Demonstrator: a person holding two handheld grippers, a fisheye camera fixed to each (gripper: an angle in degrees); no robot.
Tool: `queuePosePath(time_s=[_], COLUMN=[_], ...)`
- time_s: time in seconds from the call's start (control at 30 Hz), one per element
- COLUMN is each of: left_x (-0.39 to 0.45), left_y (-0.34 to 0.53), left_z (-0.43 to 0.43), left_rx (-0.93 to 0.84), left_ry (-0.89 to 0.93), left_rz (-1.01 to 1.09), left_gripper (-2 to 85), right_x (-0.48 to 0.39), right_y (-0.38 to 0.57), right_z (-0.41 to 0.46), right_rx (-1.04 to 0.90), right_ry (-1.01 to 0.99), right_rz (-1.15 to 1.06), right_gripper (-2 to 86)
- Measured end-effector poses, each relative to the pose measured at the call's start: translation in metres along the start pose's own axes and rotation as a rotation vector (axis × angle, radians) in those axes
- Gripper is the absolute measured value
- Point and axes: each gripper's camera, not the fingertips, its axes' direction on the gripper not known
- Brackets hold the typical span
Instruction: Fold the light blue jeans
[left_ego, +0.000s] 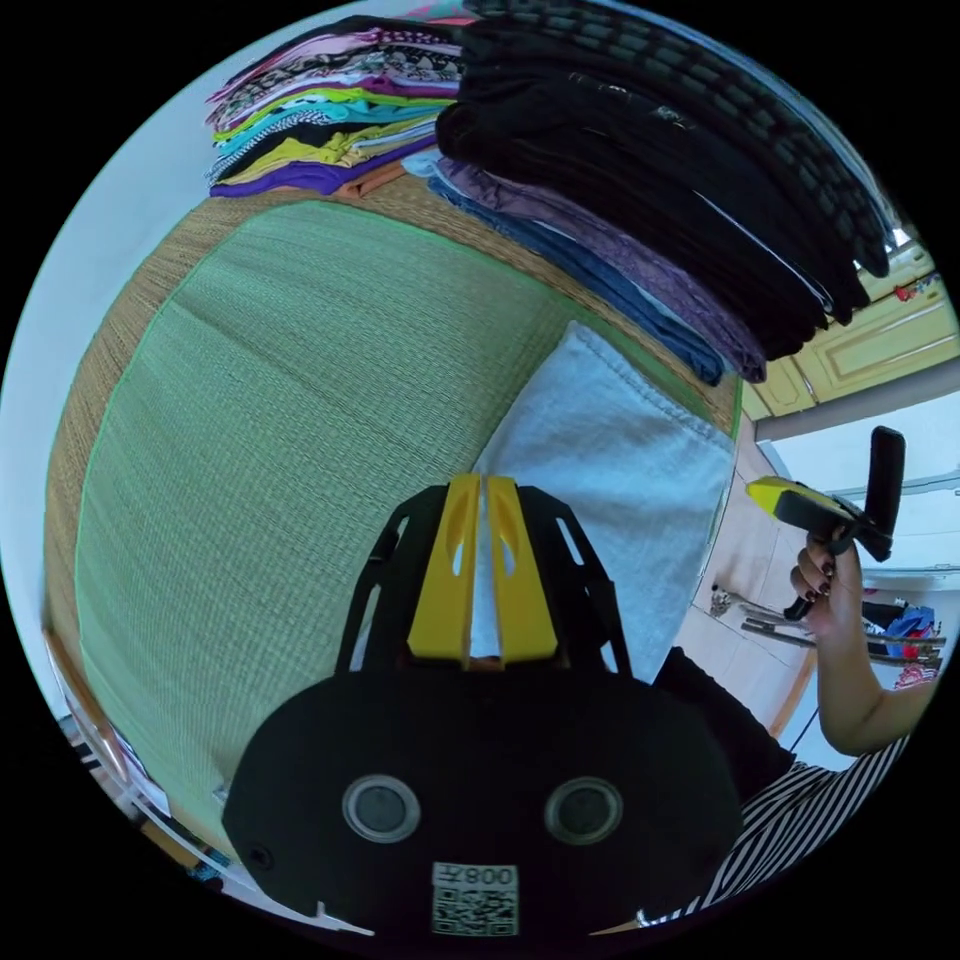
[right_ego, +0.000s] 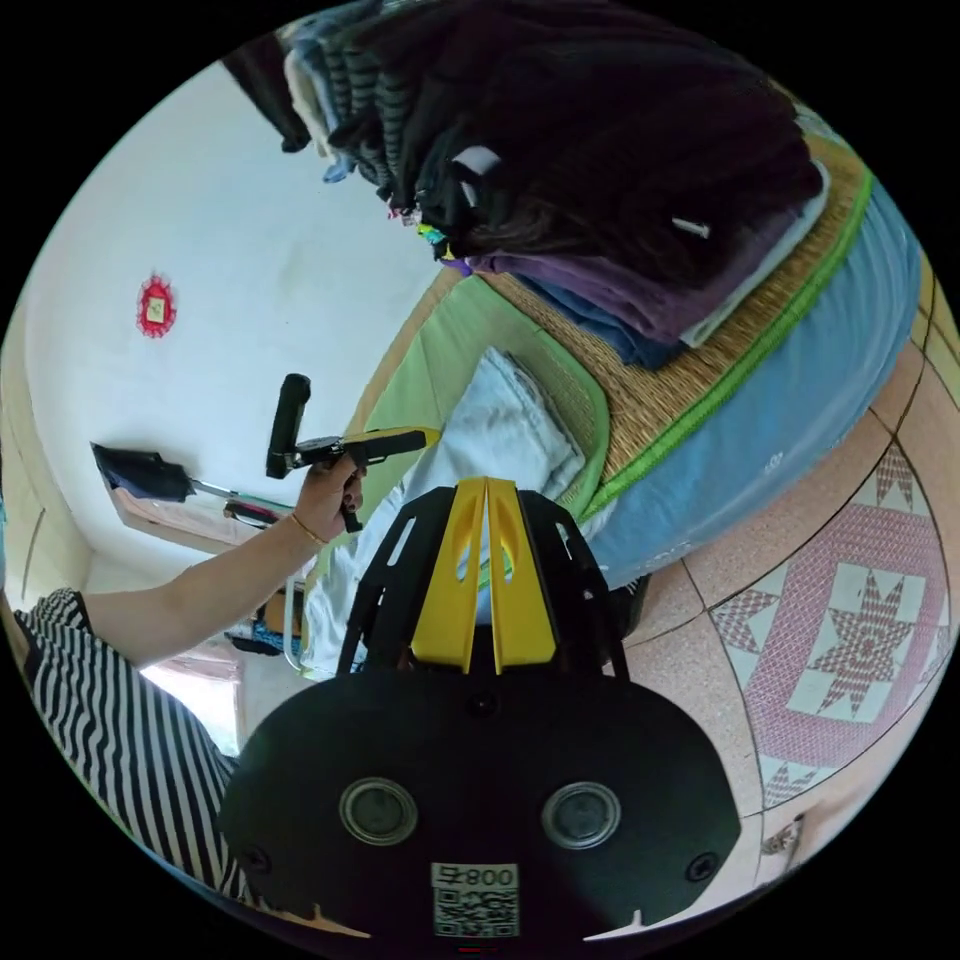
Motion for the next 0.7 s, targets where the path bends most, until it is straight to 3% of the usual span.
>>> queuePosePath(time_s=[0.13, 0.3, 0.37, 0.53, 0.7], left_x=[0.006, -0.013, -0.036, -0.074, -0.084], left_y=[0.005, 0.061, 0.105, 0.184, 0.200], left_z=[-0.096, -0.206, -0.256, -0.344, -0.429], left_rx=[0.137, 0.214, 0.228, 0.230, 0.261], left_ry=[0.051, 0.095, 0.086, 0.088, 0.074], left_rz=[-0.083, -0.238, -0.391, -0.719, -0.827], left_gripper=[0.3, 0.3, 0.4, 1.4, 3.7], right_x=[-0.013, -0.039, -0.058, -0.142, -0.277], right_y=[-0.010, -0.009, -0.007, -0.008, -0.005], right_z=[0.050, 0.078, 0.089, 0.143, 0.275], right_rx=[-0.111, -0.092, -0.102, -0.142, -0.387], right_ry=[0.147, 0.105, 0.119, -0.036, -0.222], right_rz=[-0.019, 0.010, -0.016, -0.186, -0.471], right_gripper=[0.0, 0.1, 0.2, 1.0, 3.9])
